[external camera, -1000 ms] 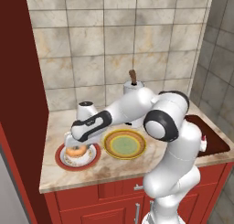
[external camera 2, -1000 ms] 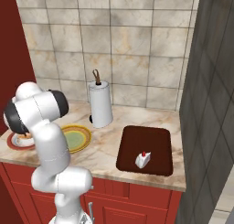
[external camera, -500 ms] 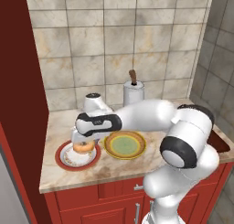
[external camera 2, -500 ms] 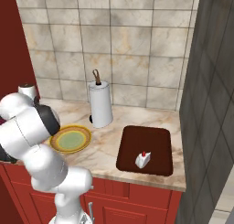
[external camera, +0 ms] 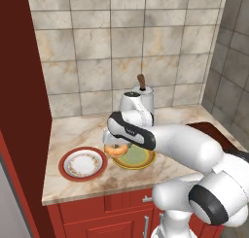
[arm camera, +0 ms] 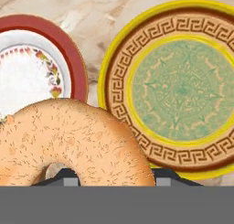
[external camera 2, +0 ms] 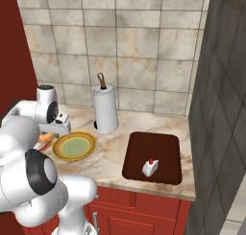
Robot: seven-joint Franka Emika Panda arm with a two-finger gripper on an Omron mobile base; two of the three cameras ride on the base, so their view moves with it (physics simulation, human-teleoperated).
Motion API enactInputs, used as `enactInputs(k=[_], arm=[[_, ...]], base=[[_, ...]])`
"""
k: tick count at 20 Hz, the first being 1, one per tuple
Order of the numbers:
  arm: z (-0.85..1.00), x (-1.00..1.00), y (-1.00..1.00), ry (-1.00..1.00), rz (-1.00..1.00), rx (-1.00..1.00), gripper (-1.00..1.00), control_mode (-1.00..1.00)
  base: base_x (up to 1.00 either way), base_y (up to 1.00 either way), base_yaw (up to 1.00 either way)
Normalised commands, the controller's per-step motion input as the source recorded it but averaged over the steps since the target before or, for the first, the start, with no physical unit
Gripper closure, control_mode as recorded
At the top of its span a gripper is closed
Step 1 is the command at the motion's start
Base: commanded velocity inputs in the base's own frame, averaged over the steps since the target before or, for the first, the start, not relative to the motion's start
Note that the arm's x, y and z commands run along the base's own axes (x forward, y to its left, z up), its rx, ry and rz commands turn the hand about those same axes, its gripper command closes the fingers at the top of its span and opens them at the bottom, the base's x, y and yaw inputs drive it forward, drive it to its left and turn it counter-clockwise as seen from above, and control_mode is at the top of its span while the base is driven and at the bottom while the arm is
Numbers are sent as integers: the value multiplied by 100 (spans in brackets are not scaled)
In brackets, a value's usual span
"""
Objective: Move the dessert items from the plates to the tray.
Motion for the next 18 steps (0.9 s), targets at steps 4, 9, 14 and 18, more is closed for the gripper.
enactInputs(k=[4,9,14,18], arm=[[16,0,-100,0,-12,0,100,-100],[6,0,-100,0,-9,0,100,-100],[1,0,-100,0,-5,0,100,-100],[13,0,-99,0,-5,0,100,-100]], base=[[0,0,0],[0,0,0],[0,0,0],[0,0,0]])
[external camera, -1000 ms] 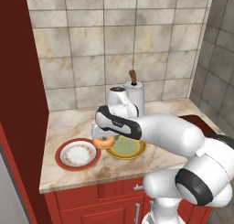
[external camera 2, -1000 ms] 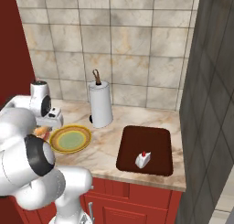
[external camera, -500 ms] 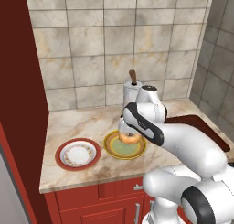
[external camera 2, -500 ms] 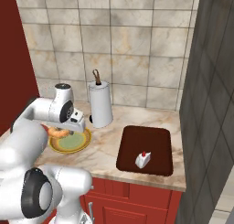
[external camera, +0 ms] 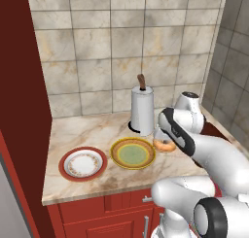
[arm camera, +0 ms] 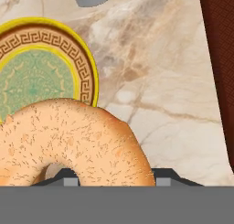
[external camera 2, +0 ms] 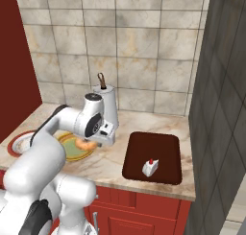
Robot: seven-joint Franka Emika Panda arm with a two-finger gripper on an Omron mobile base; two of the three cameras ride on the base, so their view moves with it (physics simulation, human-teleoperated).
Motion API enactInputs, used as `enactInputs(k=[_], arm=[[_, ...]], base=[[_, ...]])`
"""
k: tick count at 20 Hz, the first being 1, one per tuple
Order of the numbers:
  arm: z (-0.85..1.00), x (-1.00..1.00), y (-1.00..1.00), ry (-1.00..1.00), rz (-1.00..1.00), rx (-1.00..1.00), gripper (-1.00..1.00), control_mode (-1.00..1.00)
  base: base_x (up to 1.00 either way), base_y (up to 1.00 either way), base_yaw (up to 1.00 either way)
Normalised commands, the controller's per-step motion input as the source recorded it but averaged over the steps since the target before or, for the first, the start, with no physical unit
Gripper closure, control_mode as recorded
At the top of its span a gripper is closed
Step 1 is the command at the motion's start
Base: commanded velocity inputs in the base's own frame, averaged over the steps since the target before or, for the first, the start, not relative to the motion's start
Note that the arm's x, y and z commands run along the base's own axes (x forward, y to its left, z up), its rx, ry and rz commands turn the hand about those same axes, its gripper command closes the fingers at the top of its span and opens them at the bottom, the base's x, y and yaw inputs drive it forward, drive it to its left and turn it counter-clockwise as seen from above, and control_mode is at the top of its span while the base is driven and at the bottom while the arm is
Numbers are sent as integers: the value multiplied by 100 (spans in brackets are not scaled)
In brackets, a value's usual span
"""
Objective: Move the dessert items from the plates to the tray.
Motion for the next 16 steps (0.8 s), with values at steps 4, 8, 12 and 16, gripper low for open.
enactInputs(k=[4,8,12,16], arm=[[11,0,-95,5,-5,0,100,-100],[1,0,-80,4,-5,-3,100,-100],[-1,0,-65,0,-4,-7,100,-100],[-1,3,-51,0,-3,-5,100,-100]], base=[[0,0,0],[0,0,0],[0,0,0],[0,0,0]])
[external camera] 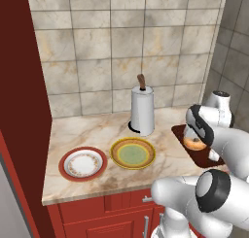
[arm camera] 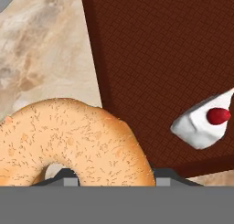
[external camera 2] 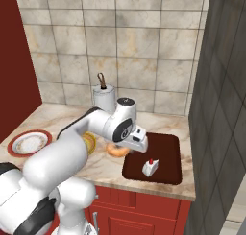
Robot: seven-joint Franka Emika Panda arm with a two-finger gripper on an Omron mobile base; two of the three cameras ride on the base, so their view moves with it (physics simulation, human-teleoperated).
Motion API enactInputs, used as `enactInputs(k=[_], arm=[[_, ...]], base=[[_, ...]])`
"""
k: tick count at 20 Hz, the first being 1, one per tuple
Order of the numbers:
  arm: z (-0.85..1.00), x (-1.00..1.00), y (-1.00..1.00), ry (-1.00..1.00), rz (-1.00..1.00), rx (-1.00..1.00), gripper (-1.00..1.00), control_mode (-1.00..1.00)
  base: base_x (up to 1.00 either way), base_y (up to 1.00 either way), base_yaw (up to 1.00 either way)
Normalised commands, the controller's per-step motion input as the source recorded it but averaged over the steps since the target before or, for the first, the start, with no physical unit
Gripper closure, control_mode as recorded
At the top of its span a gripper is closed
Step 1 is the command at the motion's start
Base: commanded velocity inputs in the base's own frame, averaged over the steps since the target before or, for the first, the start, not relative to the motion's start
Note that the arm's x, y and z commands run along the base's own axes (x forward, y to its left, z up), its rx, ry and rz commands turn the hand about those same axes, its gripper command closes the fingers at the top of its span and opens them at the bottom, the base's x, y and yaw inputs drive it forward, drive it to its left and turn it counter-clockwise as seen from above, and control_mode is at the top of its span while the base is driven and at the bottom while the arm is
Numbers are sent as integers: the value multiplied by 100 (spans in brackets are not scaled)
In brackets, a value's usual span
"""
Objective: Move the dessert items from the plates to the tray.
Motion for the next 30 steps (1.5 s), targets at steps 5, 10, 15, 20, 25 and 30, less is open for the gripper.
enactInputs(k=[5,10,15,20,25,30], arm=[[-5,17,-41,0,0,0,100,-100],[-5,30,-22,0,0,0,100,-100],[-4,32,-13,0,0,0,100,-100],[-23,15,-25,0,0,0,100,-100],[-39,1,-19,0,0,0,100,-100],[-26,0,-1,0,0,0,100,-100]], base=[[0,0,0],[0,0,0],[0,0,0],[0,0,0],[0,0,0],[0,0,0]])
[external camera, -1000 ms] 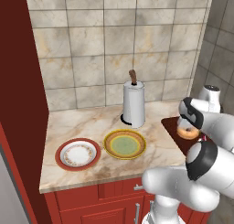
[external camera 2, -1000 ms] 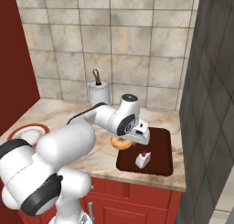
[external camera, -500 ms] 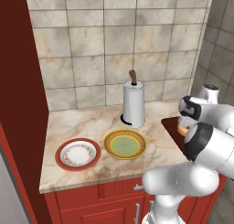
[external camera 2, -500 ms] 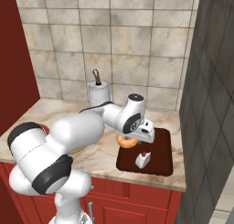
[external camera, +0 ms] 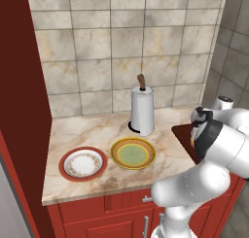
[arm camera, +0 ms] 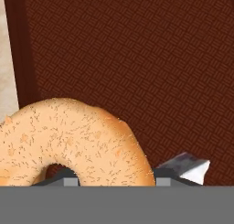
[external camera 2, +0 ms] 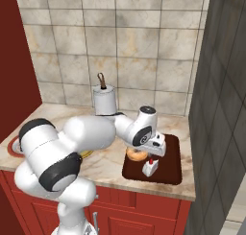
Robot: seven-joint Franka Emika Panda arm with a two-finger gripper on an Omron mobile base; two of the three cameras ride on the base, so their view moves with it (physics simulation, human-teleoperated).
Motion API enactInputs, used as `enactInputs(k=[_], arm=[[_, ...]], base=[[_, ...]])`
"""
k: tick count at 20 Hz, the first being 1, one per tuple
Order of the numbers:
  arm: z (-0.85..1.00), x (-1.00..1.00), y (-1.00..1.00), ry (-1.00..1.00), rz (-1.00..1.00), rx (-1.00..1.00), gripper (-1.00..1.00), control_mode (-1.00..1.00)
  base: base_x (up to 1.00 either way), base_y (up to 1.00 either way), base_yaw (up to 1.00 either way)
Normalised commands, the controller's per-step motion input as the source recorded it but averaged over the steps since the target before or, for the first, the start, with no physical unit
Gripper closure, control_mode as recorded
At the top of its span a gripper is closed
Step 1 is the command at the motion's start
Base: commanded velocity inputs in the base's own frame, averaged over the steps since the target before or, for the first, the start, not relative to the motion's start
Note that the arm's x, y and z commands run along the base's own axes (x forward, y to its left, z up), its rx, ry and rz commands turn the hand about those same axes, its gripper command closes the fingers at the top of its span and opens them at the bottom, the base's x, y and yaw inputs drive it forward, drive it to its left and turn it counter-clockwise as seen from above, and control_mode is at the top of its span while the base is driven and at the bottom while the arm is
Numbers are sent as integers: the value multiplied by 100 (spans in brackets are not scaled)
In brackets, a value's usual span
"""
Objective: Move the dessert items from the plates to the tray.
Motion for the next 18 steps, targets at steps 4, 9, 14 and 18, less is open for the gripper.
enactInputs(k=[4,9,14,18], arm=[[-20,0,0,0,0,0,100,-100],[-12,0,0,0,0,0,-100,-100],[-2,1,0,0,0,0,-100,-100],[0,1,0,0,0,0,-100,-100]], base=[[0,0,0],[0,0,0],[0,0,0],[0,0,0]])
